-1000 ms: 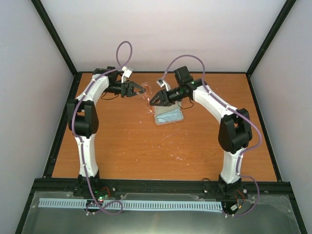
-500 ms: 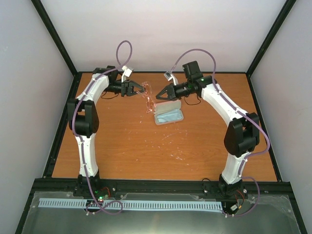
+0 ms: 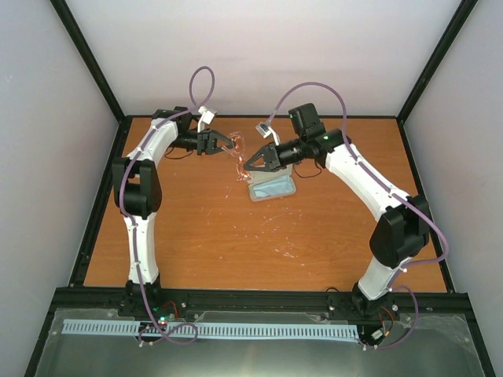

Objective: Organize the sunglasses
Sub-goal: Fold the sunglasses.

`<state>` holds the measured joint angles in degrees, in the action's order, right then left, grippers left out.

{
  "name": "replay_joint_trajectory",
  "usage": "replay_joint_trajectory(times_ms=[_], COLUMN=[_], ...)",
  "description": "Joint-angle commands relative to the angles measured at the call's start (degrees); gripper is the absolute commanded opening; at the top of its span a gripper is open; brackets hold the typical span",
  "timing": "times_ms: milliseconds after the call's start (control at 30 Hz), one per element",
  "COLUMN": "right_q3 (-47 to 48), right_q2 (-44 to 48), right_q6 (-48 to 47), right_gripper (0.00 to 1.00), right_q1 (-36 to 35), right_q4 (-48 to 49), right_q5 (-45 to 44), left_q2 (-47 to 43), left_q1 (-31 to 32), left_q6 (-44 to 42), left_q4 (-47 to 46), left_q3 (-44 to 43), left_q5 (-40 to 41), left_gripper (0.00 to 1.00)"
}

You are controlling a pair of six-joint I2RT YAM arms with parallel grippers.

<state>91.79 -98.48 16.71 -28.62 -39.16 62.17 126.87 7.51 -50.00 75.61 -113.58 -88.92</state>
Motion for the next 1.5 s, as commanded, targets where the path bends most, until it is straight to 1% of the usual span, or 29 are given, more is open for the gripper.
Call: replay_joint_trajectory(times_ms=[0,200,300,500,600,733,867,967,1067,1167,1267,1367,1467], right_q3=[-0.82,4.7,6.48,7.27,7.26,7.63,8.69,9.62,9.74,8.32,3.77,1.59,4.06], right_q2=[-0.86,-7.6,-9.91,-11.97,-12.09,-12.24,-13.53,-12.27,-8.41,-4.18,-0.95,-0.87,-4.57], right_q6=[1.7,-0.9,-2.04,-1.74,-0.86,1.28,1.53,0.95,0.64,-0.46,-0.16,-1.4,-4.73], right_gripper=[0.04,0.04,0.04,0.03,0.03,0.07,0.13,0.18,0.19,0.19,0.18,0.2,0.23], right_q1=[-0.41,-2.13,-2.49,-2.28,-1.85,-1.04,-0.91,-0.87,-0.14,2.06,5.25,7.12,7.31], right_q4=[3.17,0.79,-0.44,0.74,2.69,5.98,5.65,4.75,3.52,0.69,2.13,2.47,-1.56], right_q5=[0.64,2.49,1.98,-3.61,-4.8,-6.04,-5.07,-2.79,-1.48,-4.25,-6.28,-7.56,-7.06], left_q2=[0.74,-0.03,-0.17,-0.91,-1.81,-2.69,-2.82,-2.03,-1.14,-0.28,0.04,-0.05,-0.38], left_q1=[-0.13,-0.12,-0.13,-0.13,-0.13,0.33,0.66,0.56,0.58,0.58,0.58,0.58,0.58], left_q6=[0.76,0.86,0.95,1.11,0.69,-0.26,-0.36,0.14,0.53,0.97,1.36,1.5,1.52], left_q4=[-0.24,-0.29,-0.27,-0.25,-0.29,-0.38,-0.35,-0.33,-0.37,-0.34,-0.34,-0.38,-0.36], left_q3=[-3.37,-3.27,-3.44,-3.39,-2.04,0.28,-0.22,-0.74,-1.25,-2.63,-3.31,-3.16,-2.96], left_q5=[-11.09,-10.74,-11.15,-12.11,-12.23,-11.9,-11.59,-11.45,-11.75,-11.95,-12.31,-12.37,-12.33], left_gripper=[0.01,0.01,0.01,0.01,0.01,0.01,0.01,0.01,0.01,0.01,0.01,0.01,0.01])
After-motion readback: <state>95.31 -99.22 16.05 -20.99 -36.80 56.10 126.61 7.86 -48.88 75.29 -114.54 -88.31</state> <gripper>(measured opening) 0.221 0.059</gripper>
